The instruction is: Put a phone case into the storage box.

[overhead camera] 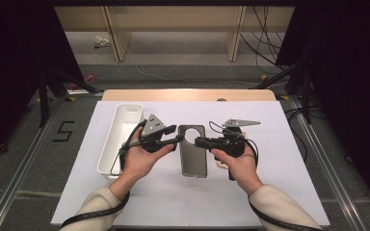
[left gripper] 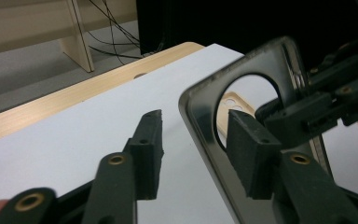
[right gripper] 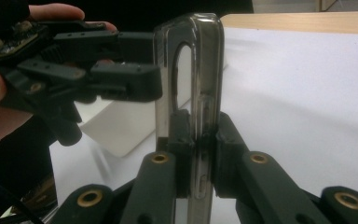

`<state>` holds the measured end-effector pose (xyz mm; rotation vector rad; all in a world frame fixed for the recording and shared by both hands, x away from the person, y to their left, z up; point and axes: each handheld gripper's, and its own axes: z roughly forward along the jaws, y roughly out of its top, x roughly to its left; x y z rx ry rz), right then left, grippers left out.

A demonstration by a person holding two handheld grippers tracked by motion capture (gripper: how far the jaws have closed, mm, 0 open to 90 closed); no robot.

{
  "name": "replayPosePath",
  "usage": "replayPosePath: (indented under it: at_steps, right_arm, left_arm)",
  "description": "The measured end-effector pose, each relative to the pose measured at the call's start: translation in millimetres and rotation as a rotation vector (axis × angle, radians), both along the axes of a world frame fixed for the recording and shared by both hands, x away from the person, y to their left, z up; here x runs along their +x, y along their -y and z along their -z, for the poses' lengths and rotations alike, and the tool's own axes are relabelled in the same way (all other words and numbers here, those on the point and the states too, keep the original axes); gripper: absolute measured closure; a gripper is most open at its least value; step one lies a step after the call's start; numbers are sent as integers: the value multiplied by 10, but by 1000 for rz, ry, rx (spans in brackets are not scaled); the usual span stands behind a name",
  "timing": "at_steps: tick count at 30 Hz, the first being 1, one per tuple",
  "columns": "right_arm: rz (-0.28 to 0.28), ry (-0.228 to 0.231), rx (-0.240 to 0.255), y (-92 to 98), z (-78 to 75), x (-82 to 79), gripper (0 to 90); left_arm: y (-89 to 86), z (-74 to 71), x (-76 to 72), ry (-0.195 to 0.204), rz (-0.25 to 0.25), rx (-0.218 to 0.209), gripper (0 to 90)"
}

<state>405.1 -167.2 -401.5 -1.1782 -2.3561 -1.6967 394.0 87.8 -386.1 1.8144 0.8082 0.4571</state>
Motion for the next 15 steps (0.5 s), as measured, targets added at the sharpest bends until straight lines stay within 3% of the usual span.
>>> replayPosePath:
  at_steps: [10,15]
  right_arm:
    - [3,4,-1,1,6,6,809]
    - [1,8,-11,-6,7,5,808]
  left_arm:
    - [13,6,25,-48,-26,-42,746]
    - [15,18,34,-71,-42,-64,779]
